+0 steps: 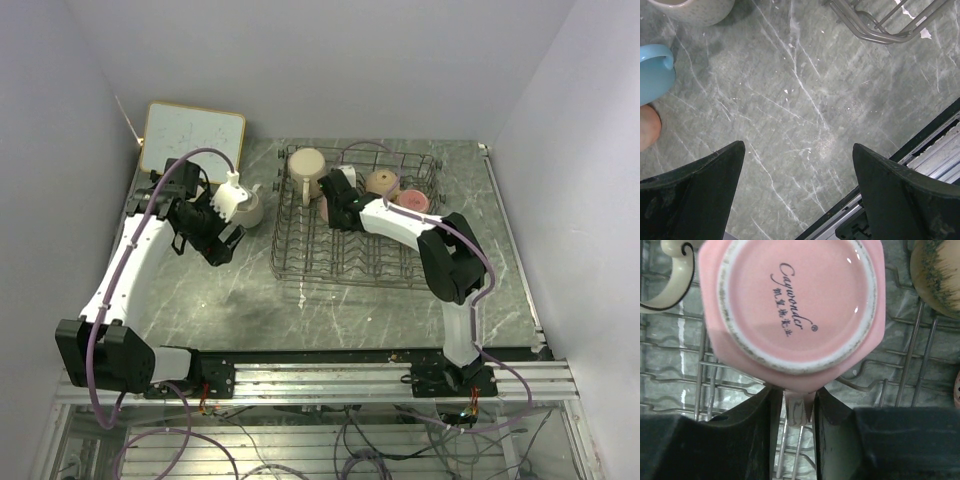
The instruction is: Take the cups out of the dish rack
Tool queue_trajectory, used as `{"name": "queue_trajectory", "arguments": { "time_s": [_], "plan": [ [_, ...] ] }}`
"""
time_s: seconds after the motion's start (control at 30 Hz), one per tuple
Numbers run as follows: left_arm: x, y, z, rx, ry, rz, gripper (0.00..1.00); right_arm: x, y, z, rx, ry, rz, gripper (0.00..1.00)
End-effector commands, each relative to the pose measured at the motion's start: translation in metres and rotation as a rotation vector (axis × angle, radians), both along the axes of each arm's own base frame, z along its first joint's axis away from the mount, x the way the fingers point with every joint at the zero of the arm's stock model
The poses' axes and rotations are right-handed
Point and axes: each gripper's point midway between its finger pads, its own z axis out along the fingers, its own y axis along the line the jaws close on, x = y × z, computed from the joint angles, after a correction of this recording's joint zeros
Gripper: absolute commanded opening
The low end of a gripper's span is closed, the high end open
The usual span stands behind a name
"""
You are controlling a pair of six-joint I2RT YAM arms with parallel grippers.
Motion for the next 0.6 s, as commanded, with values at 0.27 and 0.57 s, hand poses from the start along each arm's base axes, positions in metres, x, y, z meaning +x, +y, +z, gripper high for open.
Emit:
{"name": "queue_trajectory", "arguments": {
  "time_s": [0.27,0.57],
  "plan": [
    [-0.013,-0.006,0.000,-0.042,-0.055,-0.020,1.00,0.015,0.002,0.048,-0.005,-0.159,-0.002,0.00],
    [-0.016,-0.004,0.011,-0.035,-0.127,-0.044,1.00,-0.012,0.011,0.107,0.144,-0.197,0.063,0.00]
  ]
}}
